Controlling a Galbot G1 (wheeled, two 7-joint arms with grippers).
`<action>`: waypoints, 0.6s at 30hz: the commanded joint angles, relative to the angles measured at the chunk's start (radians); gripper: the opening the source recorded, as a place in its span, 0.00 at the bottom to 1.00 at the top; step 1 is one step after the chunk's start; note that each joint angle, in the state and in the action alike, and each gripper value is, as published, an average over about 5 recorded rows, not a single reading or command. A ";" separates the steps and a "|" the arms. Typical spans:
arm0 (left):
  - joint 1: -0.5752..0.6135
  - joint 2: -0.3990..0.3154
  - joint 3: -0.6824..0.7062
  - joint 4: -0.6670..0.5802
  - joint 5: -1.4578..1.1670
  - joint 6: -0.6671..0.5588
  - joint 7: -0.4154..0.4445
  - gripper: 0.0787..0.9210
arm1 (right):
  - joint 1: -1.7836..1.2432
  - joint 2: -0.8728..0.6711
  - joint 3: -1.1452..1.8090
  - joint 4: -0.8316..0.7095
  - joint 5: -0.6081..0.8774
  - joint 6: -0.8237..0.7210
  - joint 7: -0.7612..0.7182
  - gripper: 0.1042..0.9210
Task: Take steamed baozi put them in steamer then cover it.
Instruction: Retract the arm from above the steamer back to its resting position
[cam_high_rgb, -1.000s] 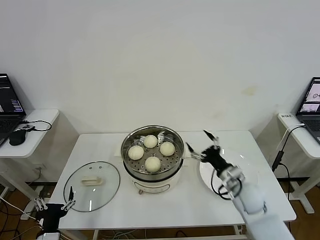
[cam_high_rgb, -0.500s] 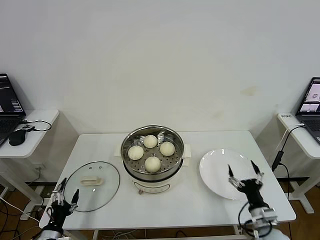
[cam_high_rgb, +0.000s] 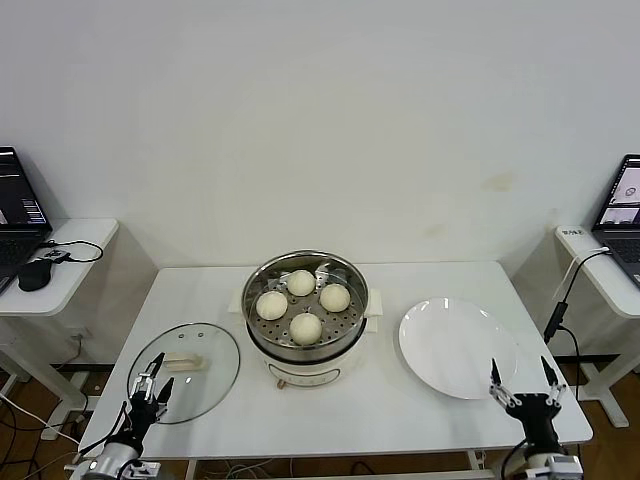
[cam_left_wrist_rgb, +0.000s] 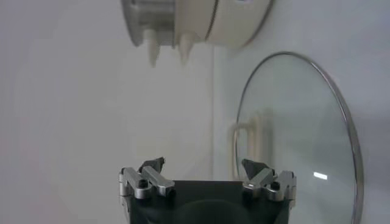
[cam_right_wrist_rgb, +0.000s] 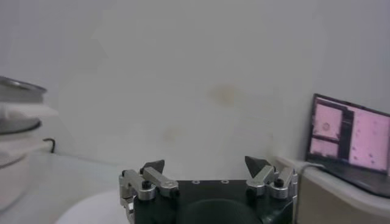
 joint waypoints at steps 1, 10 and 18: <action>-0.124 0.012 0.045 0.072 0.070 0.008 0.018 0.88 | -0.032 0.029 0.038 -0.010 -0.016 0.017 0.005 0.88; -0.191 0.014 0.068 0.116 0.067 0.016 0.020 0.88 | -0.042 0.038 0.035 -0.020 -0.025 0.021 0.002 0.88; -0.239 0.009 0.091 0.163 0.061 0.022 0.022 0.88 | -0.047 0.046 0.025 -0.023 -0.042 0.019 0.000 0.88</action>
